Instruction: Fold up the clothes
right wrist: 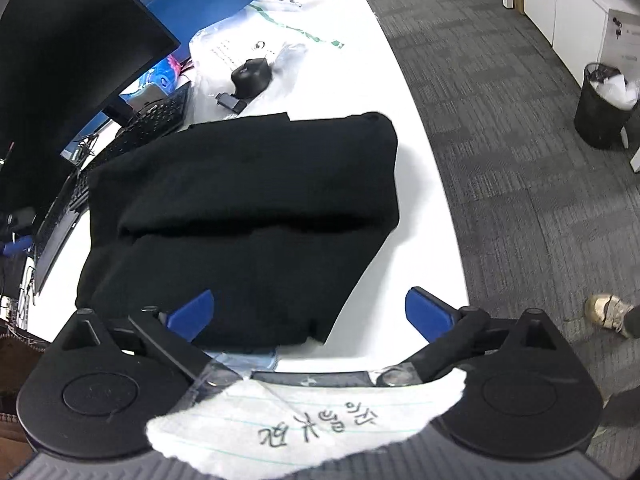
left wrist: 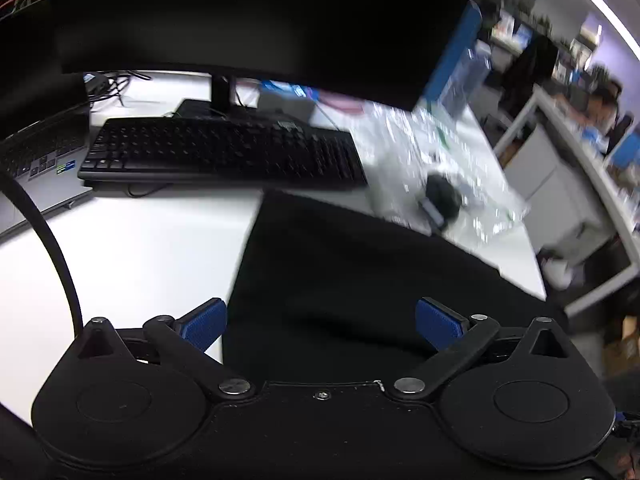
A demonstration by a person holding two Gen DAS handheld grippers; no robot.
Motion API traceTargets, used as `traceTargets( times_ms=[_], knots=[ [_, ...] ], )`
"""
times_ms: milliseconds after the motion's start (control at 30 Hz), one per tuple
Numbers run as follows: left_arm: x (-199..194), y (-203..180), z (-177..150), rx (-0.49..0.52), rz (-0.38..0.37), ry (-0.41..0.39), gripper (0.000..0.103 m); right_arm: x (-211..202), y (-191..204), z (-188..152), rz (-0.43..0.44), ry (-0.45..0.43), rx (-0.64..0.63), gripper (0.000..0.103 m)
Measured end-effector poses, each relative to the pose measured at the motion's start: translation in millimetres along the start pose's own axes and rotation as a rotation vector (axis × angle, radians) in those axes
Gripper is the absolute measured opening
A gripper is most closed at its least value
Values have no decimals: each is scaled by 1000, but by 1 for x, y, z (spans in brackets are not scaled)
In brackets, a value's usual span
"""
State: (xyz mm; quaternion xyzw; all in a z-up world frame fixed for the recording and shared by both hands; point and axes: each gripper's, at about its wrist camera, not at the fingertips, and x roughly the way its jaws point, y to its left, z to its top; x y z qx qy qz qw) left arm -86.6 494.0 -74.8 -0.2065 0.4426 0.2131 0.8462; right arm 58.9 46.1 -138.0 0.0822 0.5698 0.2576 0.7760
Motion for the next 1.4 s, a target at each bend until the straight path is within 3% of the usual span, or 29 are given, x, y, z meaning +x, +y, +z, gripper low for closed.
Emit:
traceTargets(
  times_ms=[167, 333, 433, 533, 667, 767, 867, 1000, 1100, 1267, 1400],
  knots=[
    [25, -66, -42, 151, 109, 159, 100, 3, 9, -38, 18, 14, 66, 103],
    [38, -114, -112, 366, 109, 345, 101, -4, 2, -61, -12, 39, 89, 103],
    [36, -121, -149, 428, 111, 412, 101, -5, -14, -77, -21, 43, 145, 103],
    [32, -110, -171, 405, 117, 473, 101, 0, -32, -99, -39, 76, 237, 103],
    [30, -82, -189, 362, 143, 494, 101, 7, -57, -129, -83, 155, 414, 103],
    [29, -60, -202, 330, 165, 505, 101, 1, -67, -146, -139, 146, 454, 103],
    [23, -42, -223, 354, 183, 514, 101, -8, -66, -160, -237, 133, 438, 103],
    [2, -13, -262, 351, 175, 528, 101, -13, -51, -179, -283, 128, 433, 103],
    [-20, 12, -293, 339, 175, 532, 101, -3, -27, -199, -354, 181, 403, 103],
    [-45, 54, -346, 284, 194, 545, 101, -6, 40, -249, -477, 219, 256, 103],
    [-60, 70, -374, 211, 162, 576, 101, -13, 76, -296, -584, 276, 118, 103]
  ],
)
